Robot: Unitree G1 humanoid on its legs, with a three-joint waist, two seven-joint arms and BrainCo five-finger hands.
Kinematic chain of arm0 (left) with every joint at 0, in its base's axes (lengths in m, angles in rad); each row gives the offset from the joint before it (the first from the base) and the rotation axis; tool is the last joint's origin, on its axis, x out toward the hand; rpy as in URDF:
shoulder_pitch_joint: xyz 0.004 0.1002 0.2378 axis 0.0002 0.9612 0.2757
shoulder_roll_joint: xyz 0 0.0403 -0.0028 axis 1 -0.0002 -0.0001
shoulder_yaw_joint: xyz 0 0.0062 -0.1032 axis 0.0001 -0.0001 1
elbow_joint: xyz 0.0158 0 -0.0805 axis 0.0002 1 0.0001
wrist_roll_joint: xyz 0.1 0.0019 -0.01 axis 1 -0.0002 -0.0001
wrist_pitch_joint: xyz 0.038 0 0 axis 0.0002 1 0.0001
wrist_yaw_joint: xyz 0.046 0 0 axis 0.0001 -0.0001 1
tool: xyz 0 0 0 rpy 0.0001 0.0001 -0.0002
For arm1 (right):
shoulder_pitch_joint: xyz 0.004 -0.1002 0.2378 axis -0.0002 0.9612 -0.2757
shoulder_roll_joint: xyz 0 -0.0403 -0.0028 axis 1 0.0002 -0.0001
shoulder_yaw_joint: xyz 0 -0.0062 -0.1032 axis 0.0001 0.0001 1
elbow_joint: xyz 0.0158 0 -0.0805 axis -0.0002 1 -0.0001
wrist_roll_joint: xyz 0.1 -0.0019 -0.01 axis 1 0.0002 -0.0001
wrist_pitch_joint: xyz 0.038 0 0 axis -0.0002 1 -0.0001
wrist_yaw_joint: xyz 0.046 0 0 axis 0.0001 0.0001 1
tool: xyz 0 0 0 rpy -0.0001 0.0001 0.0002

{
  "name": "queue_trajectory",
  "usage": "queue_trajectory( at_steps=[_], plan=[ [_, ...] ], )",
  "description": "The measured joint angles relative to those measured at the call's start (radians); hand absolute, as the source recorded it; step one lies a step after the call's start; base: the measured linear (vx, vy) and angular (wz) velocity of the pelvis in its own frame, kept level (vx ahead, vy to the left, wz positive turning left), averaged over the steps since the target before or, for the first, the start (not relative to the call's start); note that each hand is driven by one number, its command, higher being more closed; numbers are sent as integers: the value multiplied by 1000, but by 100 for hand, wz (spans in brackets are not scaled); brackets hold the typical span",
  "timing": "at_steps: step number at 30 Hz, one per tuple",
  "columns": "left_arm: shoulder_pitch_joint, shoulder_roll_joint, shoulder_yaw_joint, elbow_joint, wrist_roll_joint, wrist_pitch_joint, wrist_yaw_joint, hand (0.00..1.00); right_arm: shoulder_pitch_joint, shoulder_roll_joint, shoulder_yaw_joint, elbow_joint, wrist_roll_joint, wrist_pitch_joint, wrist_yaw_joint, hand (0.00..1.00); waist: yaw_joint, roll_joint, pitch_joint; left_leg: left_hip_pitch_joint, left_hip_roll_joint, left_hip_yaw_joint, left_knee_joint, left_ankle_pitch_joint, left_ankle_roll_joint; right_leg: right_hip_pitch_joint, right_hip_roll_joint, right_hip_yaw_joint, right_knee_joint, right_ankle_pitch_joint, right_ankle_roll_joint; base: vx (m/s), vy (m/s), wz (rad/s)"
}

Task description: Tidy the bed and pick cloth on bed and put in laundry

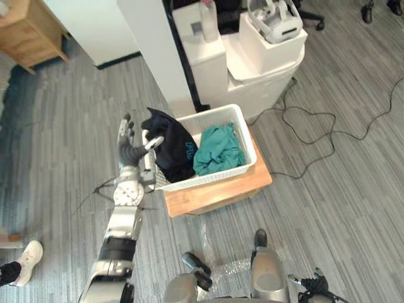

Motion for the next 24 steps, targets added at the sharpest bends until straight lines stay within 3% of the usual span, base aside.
queue_trajectory(
  at_steps=[4,7,9,11,12,15,16,18,24],
  plan=[
    [47,68,131,243,-112,27,-20,0,-2,-1,0,-1,0,1,14,0,2,7,-16,2,2,-21,2,1,1,19,2,-22,-15,3,1,-6,15,10],
    [116,55,225,428,-119,59,-52,0,-3,-1,3,-1,0,1,16,0,4,12,-48,4,3,-22,4,1,2,28,5,-23,-28,3,1,0,0,0],
    [166,-18,347,579,-66,97,-72,0,-4,-2,4,-1,0,1,25,0,12,13,-50,22,7,-21,12,1,2,53,5,-28,-33,2,2,15,5,1],
    [227,-88,398,663,-5,132,-85,0,-3,-1,4,-1,0,2,30,0,32,14,-51,26,17,-22,28,1,1,69,8,-36,-41,-1,2,-15,0,9],
    [283,-160,473,724,62,148,-94,0,-10,-2,5,-1,0,2,31,0,38,17,-53,27,24,-21,28,-1,1,70,10,-47,-38,-19,-6,-51,-4,15],
    [404,-286,544,807,181,183,-107,0,-19,-12,6,0,2,3,31,0,56,26,-73,33,41,-11,29,-13,-5,67,24,-49,-26,-36,-4,-40,-19,2],
    [447,-330,544,835,210,197,-110,0,-30,-13,9,0,9,1,31,0,56,30,-82,34,48,-8,34,-14,-7,67,27,-48,-26,-38,-7,-2,-36,-3],
    [463,-339,526,898,222,219,-127,0,-41,-19,33,-3,23,-6,31,0,64,40,-92,39,58,-11,43,-13,-7,74,29,-49,-23,-40,-11,0,-7,-2],
    [446,-328,349,846,250,185,-184,0,-104,-19,147,-4,247,-73,99,0,68,59,-145,41,69,-14,53,-13,-8,74,36,-41,-24,-41,-14,-14,-15,-4]
  ],
)
